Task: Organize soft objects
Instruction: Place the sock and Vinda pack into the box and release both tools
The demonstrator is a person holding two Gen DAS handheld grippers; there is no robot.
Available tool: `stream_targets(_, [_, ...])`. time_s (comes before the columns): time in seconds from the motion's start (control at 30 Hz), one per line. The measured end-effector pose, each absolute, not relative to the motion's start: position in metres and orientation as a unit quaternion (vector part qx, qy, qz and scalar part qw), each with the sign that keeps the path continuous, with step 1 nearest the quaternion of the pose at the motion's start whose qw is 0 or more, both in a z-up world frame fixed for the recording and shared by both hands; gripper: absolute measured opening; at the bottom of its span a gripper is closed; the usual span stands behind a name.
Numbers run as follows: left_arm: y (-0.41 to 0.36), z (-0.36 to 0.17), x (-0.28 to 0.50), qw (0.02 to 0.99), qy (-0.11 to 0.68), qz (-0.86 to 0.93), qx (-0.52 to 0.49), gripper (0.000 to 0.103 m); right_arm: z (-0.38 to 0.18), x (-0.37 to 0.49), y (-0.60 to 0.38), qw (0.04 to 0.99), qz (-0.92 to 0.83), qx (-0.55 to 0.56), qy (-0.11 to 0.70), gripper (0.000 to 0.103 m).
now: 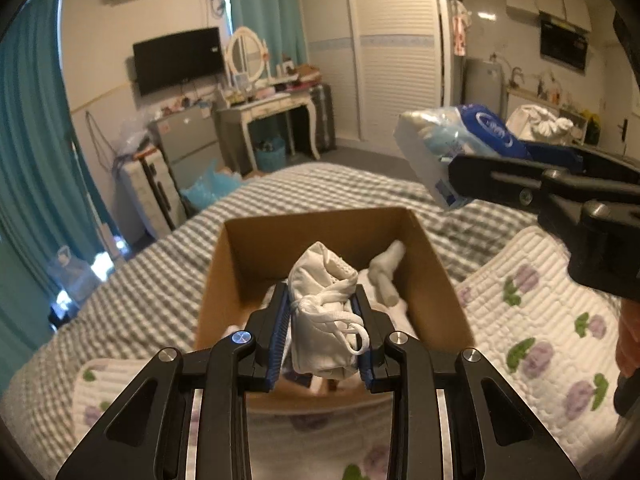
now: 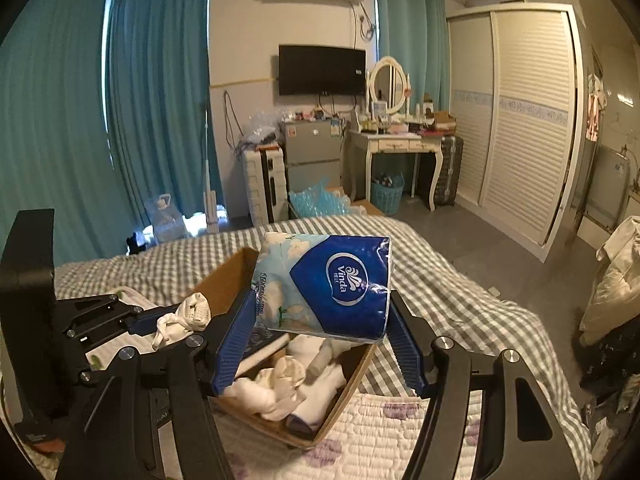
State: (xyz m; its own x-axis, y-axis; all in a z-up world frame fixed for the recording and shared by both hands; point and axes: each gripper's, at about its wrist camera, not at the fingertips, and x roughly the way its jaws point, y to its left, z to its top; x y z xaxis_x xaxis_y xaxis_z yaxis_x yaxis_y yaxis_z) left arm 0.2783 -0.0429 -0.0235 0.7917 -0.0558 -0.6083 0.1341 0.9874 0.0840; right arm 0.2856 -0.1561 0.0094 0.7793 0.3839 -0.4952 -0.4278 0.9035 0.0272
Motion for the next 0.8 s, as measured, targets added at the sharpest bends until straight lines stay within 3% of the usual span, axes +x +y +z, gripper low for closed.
stream_targets(0.33, [-0.042, -0.052, 0.31, 0.939, 0.336, -0.064, 0.034, 0.032, -0.043, 0.345, -0.149, 0.922, 0.231, -0.02, 0.311, 0.064])
stream_targets(0.4, [-0.043, -0.053, 0.313, 0.94, 0.336, -0.054, 0.036, 0.046, -0.046, 0.349, -0.148, 0.92, 0.235, -0.018, 0.313, 0.064])
stream_targets(0.43, [-0.043, -0.053, 0.315, 0.941, 0.333, -0.046, 0.035, 0.069, -0.047, 0.351, -0.147, 0.92, 0.236, -0.018, 0.312, 0.064])
stream_targets(0.47, [-0.041, -0.052, 0.314, 0.945, 0.326, -0.028, 0.03, 0.084, -0.048, 0.352, -0.145, 0.921, 0.235, -0.018, 0.31, 0.066])
stream_targets(0.6, [-0.033, -0.05, 0.311, 0.947, 0.319, -0.032, 0.002, 0.084, -0.05, 0.358, -0.144, 0.923, 0.22, -0.012, 0.316, 0.081])
stream_targets(0.8, [-0.035, -0.031, 0.285, 0.949, 0.312, -0.021, 0.027, 0.084, -0.024, 0.339, -0.154, 0.931, 0.203, 0.008, 0.303, 0.082])
